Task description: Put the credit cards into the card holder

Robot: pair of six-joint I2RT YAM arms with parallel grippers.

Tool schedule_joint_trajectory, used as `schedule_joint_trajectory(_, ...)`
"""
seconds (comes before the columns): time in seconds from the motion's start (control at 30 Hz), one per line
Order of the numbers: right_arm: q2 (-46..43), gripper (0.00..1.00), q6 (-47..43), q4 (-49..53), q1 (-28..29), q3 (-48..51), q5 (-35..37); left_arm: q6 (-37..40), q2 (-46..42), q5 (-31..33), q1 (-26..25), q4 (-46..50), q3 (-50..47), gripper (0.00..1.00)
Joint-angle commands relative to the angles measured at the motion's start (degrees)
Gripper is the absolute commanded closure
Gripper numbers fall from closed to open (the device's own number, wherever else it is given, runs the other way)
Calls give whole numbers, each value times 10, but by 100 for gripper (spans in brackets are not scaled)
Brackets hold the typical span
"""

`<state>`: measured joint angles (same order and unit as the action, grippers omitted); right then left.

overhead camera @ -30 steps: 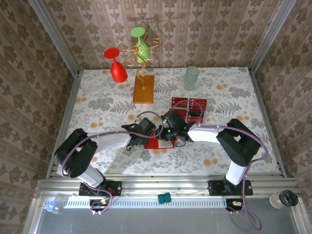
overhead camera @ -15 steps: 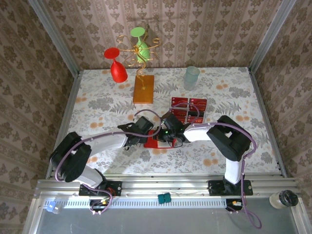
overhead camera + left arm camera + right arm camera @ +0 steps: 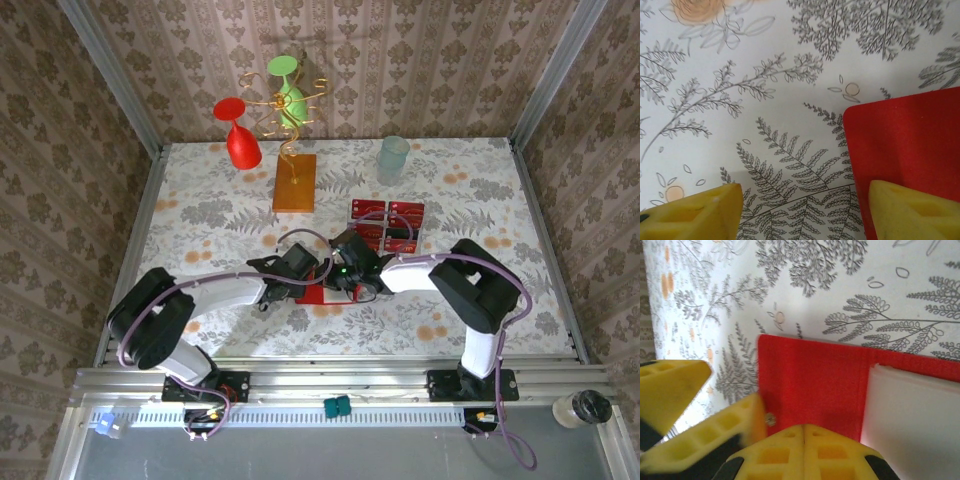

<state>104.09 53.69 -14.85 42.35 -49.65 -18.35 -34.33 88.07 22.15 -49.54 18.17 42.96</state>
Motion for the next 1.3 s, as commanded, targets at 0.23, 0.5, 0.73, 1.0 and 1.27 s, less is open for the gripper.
schedule_joint_trajectory(0.23, -73, 88, -43, 55, -57, 50, 15, -8, 19, 16, -2, -3, -3, 33)
schedule_joint_trajectory(0.5, -100, 84, -97, 125, -82, 47, 23, 0, -2, 8, -4, 8, 19, 32)
schedule_joint_trajectory(0.73, -93, 80, -120, 157, -85, 27, 23, 11, -10, -2, -13, 22, 53, 32)
schedule_joint_trajectory(1.0, -92, 81, -129, 169, -85, 15, 23, -2, 20, 5, -28, 22, 56, 32)
schedule_joint_trajectory(1.27, -84, 82, -133, 178, -81, -1, 19, -8, 39, 19, -27, 18, 44, 33)
